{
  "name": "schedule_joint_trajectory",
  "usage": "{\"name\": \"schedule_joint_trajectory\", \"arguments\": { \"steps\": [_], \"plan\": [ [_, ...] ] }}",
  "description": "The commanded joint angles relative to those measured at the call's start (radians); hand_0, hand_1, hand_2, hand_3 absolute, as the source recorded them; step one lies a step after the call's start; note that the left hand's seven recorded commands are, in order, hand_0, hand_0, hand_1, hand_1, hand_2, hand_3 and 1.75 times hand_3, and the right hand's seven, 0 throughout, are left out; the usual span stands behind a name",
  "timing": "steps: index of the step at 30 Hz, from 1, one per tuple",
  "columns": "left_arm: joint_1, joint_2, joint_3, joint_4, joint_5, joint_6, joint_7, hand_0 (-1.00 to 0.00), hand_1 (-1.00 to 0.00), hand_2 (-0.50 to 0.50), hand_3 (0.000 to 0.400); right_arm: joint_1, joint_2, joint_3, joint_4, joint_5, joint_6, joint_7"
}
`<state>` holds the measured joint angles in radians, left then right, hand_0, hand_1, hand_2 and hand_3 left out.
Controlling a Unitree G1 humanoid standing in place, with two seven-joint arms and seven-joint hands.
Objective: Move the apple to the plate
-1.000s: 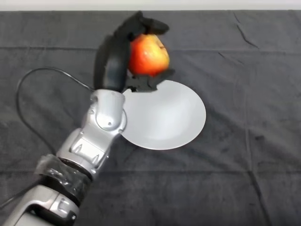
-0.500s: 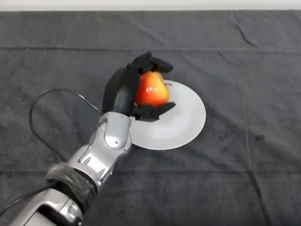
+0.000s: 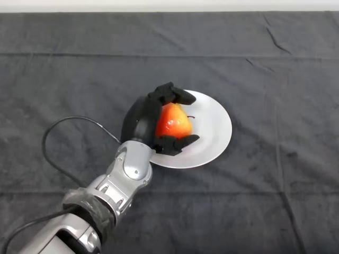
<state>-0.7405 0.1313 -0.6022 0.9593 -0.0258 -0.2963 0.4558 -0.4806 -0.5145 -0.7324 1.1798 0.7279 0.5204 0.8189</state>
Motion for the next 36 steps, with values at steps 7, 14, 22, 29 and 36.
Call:
{"name": "schedule_joint_trajectory", "arguments": {
  "steps": [7, 14, 22, 29, 36],
  "plan": [
    [-0.11, -0.006, -0.055, 0.075, -0.053, -0.032, -0.032, -0.84, 0.0, -0.42, 0.334, 0.003, -0.001, -0.0133, 0.015, 0.0024, 0.003, -0.0086],
    [-0.114, 0.001, -0.068, 0.096, -0.083, -0.051, -0.048, 0.0, 0.0, 0.0, 0.0, 0.002, -0.002, -0.0135, 0.017, 0.0023, 0.003, -0.0074],
    [-0.116, 0.031, -0.05, 0.1, -0.108, -0.073, -0.07, 0.0, 0.0, 0.0, 0.0, 0.002, -0.002, -0.0135, 0.019, 0.0021, 0.003, -0.0063],
    [-0.087, 0.116, 0.01, 0.0, -0.123, -0.069, -0.089, 0.0, 0.0, 0.0, 0.0, 0.002, -0.002, -0.0135, 0.019, 0.0019, 0.002, -0.0058],
    [-0.003, 0.226, 0.086, -0.195, -0.127, -0.048, -0.08, 0.0, 0.0, 0.0, 0.0, 0.002, -0.001, -0.0133, 0.018, 0.0017, 0.002, -0.0062]
  ]
}}
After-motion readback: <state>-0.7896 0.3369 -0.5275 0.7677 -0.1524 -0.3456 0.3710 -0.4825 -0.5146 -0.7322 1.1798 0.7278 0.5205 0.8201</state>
